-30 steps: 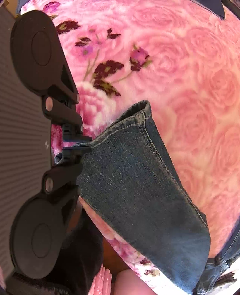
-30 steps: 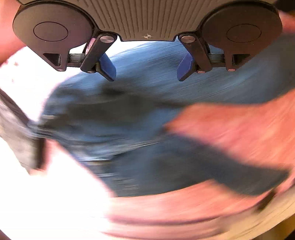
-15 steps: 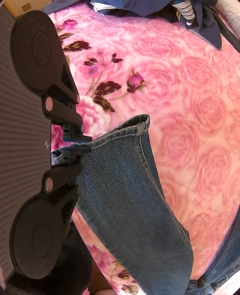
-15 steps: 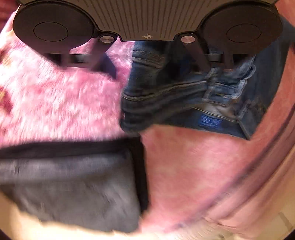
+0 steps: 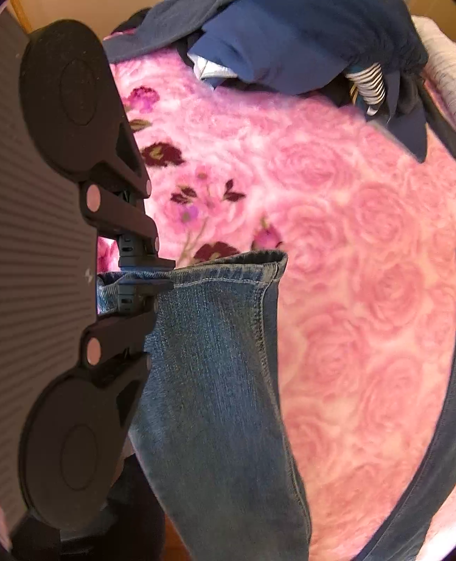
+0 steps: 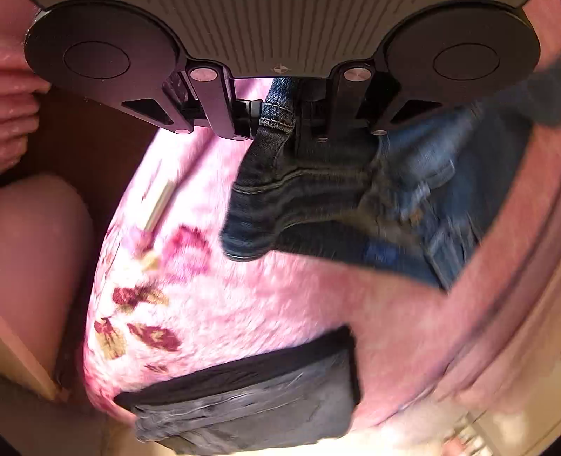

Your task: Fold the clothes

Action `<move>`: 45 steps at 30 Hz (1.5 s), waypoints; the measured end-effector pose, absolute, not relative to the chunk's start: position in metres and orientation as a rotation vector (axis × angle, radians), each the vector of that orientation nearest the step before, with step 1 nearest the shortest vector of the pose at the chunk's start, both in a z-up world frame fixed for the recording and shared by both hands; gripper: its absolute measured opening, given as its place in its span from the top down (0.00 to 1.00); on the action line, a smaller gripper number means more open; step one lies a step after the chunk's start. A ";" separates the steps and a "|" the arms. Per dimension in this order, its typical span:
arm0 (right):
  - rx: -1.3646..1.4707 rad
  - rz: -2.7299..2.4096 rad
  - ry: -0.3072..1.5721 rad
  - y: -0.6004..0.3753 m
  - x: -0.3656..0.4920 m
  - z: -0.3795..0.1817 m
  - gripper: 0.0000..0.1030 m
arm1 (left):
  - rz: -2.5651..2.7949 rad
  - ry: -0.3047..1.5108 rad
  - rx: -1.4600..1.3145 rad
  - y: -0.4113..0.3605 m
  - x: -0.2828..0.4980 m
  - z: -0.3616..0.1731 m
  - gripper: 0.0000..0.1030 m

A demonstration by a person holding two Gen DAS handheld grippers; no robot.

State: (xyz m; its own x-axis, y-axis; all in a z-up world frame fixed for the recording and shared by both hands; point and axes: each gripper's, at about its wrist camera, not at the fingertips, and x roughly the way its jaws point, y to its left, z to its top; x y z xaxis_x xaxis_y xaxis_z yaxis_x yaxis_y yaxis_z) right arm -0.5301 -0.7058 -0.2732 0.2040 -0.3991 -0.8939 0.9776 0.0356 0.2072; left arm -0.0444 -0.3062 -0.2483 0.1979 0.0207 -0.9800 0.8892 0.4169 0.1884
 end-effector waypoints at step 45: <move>-0.057 -0.370 1.084 -0.519 -0.137 -0.301 0.45 | -1.399 -0.120 1.661 -0.601 0.072 -0.408 0.97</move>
